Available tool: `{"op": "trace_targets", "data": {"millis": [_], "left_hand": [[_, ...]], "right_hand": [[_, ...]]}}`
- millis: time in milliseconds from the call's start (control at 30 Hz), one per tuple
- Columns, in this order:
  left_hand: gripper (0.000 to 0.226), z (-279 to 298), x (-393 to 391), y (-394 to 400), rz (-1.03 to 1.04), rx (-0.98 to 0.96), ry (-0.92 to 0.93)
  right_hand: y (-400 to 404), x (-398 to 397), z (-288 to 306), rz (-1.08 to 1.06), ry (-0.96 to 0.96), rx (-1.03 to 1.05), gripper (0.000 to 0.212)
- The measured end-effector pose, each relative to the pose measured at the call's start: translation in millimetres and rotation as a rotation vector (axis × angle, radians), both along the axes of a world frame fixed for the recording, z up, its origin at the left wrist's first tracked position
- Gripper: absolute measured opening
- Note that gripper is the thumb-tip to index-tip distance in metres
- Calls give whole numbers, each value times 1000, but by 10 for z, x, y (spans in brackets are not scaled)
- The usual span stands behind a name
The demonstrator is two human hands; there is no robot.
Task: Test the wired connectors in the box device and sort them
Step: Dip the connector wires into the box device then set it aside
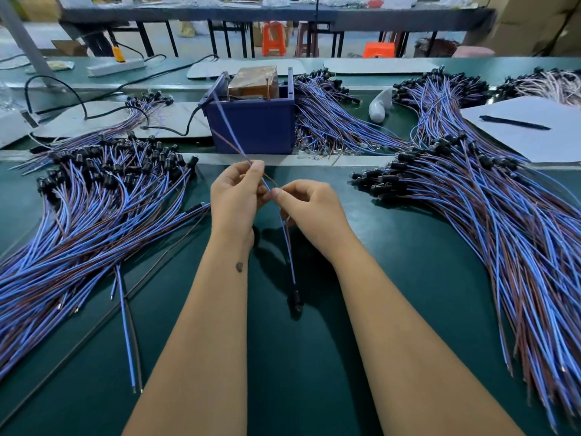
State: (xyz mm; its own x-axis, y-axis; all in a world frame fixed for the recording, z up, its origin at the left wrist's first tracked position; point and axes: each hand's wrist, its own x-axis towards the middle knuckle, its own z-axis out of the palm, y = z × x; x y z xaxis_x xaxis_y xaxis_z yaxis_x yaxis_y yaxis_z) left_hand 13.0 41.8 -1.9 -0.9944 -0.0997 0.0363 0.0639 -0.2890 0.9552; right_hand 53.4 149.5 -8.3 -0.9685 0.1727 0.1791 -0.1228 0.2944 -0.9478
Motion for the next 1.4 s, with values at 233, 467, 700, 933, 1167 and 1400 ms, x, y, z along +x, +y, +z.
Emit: {"op": "trace_targets", "data": {"millis": [233,467,700,933,1167,1400], "left_hand": [[18,59,-22,-95,107,262,-18],[20,24,-48,-119,124,123,-54],[15,-52,15,-24,-33,-245,97],[17,-92,203,361,-113,-577,291],[11,-114,504,620,-403,-748,537],[30,-116,678,785,-606,-1008,675]], "right_hand": [[8,29,18,-94,10,354,14],[-10,105,107,-439,349,467,18],[62,82,138,-547,406,134,17],[339,23,166,-617,260,56,28],[842,82,167,-527,88,88,38],[1423,283,448,-410,-20,366,37]]}}
